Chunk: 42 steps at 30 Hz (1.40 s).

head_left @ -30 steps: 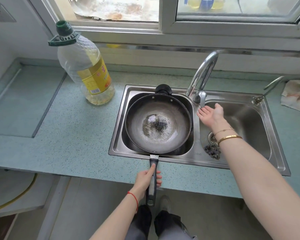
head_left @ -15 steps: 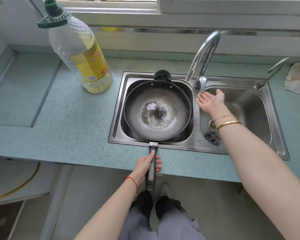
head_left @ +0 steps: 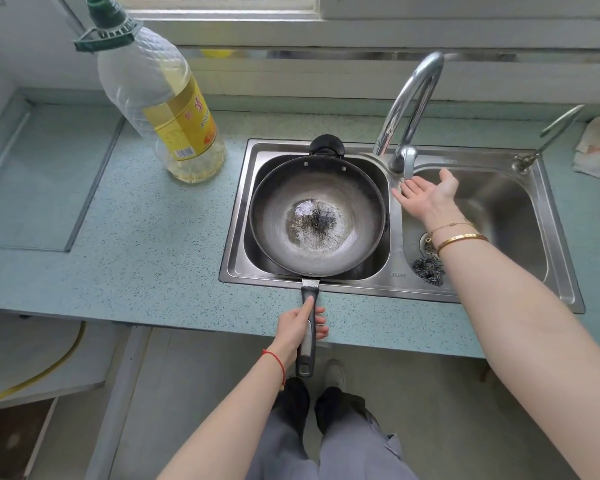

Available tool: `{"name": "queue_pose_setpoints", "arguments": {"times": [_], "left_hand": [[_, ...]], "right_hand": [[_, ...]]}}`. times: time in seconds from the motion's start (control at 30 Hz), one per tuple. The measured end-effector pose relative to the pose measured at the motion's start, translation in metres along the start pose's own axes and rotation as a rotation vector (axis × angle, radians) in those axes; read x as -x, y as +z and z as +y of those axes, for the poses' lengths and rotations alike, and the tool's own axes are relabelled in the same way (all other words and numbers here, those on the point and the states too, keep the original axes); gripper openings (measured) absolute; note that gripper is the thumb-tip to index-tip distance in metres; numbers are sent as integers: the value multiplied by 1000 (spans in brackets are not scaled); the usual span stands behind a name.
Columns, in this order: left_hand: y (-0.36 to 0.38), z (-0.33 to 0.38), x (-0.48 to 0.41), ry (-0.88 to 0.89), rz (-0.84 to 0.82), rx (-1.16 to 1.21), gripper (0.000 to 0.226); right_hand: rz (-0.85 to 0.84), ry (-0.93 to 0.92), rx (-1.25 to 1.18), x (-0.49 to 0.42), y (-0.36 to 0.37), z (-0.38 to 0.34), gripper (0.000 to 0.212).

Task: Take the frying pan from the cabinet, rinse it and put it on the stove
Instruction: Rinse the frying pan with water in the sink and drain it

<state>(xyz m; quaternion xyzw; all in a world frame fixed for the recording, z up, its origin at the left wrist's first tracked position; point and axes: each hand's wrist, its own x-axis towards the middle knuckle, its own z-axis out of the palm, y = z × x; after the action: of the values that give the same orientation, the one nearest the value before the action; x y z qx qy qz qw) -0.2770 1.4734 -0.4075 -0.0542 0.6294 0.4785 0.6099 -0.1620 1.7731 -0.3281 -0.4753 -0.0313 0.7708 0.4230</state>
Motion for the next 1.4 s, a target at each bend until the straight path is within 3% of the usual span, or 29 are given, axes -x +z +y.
{"name": "queue_pose_setpoints", "arguments": {"times": [0.53,0.8,1.2,1.4], "left_hand": [[-6,-6,-6,38,-9,-38,36],[-6,-6,-7,39,-7,-40,35],[-7,-5,-7,20,-19,-55,40],[-5,-5,-9,-65,-19,-166,58]], "right_hand": [[-20,-58,63,-8,0,-1,73],[25,-133,614,-11,3,5,61],[119,-74,907,-7,-5,10,56],[274,-293,1105,-6,-28,25,53]]}}
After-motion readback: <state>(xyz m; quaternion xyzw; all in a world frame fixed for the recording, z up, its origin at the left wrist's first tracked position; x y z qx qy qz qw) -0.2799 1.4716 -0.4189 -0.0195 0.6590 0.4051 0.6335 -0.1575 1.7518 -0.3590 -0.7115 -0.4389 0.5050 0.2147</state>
